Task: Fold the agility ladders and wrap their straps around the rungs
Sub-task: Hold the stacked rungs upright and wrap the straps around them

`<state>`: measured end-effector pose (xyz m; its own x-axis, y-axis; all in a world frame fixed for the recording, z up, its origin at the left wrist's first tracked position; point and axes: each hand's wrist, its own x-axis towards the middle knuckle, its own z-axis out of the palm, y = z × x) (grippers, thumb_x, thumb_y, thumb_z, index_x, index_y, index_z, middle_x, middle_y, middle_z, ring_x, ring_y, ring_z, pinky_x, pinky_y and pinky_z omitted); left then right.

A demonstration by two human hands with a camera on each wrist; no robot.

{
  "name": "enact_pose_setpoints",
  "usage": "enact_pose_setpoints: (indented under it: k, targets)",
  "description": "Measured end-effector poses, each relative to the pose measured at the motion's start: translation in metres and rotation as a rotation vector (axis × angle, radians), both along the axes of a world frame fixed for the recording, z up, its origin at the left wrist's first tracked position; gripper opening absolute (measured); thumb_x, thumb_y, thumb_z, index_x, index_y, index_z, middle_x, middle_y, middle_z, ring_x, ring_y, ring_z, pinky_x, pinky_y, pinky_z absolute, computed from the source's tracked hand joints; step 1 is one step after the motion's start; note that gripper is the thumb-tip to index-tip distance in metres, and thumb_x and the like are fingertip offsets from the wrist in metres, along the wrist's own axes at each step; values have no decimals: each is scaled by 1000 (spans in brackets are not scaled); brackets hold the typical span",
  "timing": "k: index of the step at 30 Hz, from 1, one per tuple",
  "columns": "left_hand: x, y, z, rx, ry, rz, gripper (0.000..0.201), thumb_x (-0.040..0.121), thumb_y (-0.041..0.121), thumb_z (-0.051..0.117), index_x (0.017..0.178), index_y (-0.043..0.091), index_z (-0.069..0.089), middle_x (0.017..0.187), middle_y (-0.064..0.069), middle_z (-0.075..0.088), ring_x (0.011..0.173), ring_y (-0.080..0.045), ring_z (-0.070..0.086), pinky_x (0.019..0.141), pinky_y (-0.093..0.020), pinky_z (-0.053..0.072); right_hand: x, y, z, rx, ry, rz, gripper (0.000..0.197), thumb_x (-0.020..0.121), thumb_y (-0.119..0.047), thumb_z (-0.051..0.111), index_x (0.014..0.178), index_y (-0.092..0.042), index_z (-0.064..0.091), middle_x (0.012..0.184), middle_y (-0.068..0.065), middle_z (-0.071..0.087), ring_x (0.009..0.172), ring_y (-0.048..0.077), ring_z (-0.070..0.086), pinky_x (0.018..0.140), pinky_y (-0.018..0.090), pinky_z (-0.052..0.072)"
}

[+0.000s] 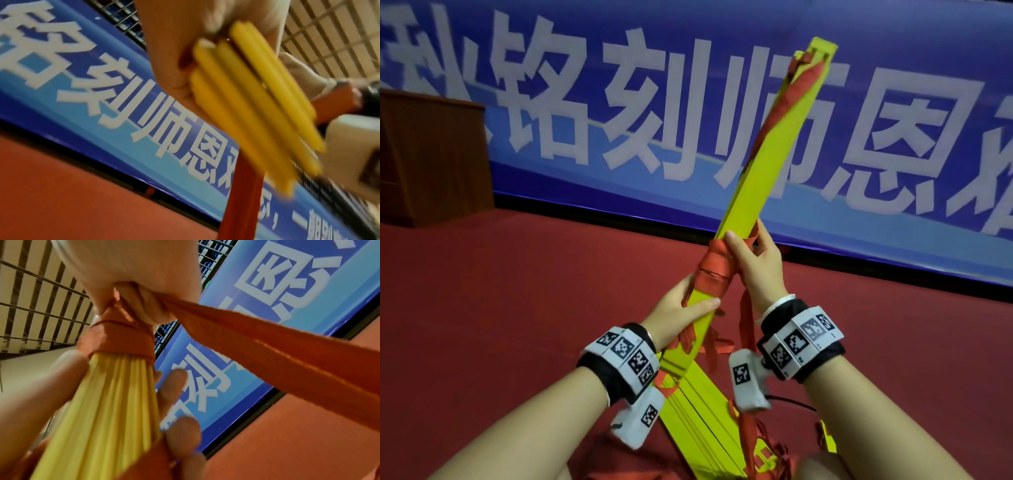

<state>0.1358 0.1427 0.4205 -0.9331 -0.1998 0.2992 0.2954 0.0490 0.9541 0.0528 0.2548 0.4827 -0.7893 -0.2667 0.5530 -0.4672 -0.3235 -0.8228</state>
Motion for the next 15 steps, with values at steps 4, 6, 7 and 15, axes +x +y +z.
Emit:
enact_pose_setpoints:
  k: [4, 6, 7, 15]
  targets:
    - [3, -1, -3, 194, -22, -101, 47, 73, 1, 72, 113, 20, 55, 88, -14, 66, 62, -16, 67, 57, -27, 54, 5, -3, -4, 42, -23, 88, 44, 90, -5, 63, 132, -8, 53, 104, 5, 69, 92, 16, 65, 86, 30, 52]
    - [2, 1, -5, 157, 0, -42, 48, 66, 11, 70, 111, 20, 55, 80, -7, 64, 60, -15, 63, 58, -26, 53, 6, -4, -5, 46, -34, 119, 44, 90, -5, 62, 133, -8, 52, 102, 5, 70, 87, 14, 66, 79, 26, 53]
    - [2, 3, -6, 138, 22, -7, 49, 67, 10, 71, 112, 22, 54, 79, -2, 64, 63, -15, 62, 61, -27, 52, 6, -4, -4, 45, -40, 132, 41, 91, -5, 61, 131, -8, 54, 98, 3, 70, 83, 12, 66, 73, 23, 53]
    - [-1, 12, -7, 57, 131, 197, 67, 80, -4, 71, 134, 27, 45, 119, -1, 63, 99, -5, 61, 89, -14, 46, -10, 7, 0, 361, 124, 93, 20, 99, -21, 51, 85, -17, 64, 65, -14, 63, 63, 1, 58, 62, 21, 49]
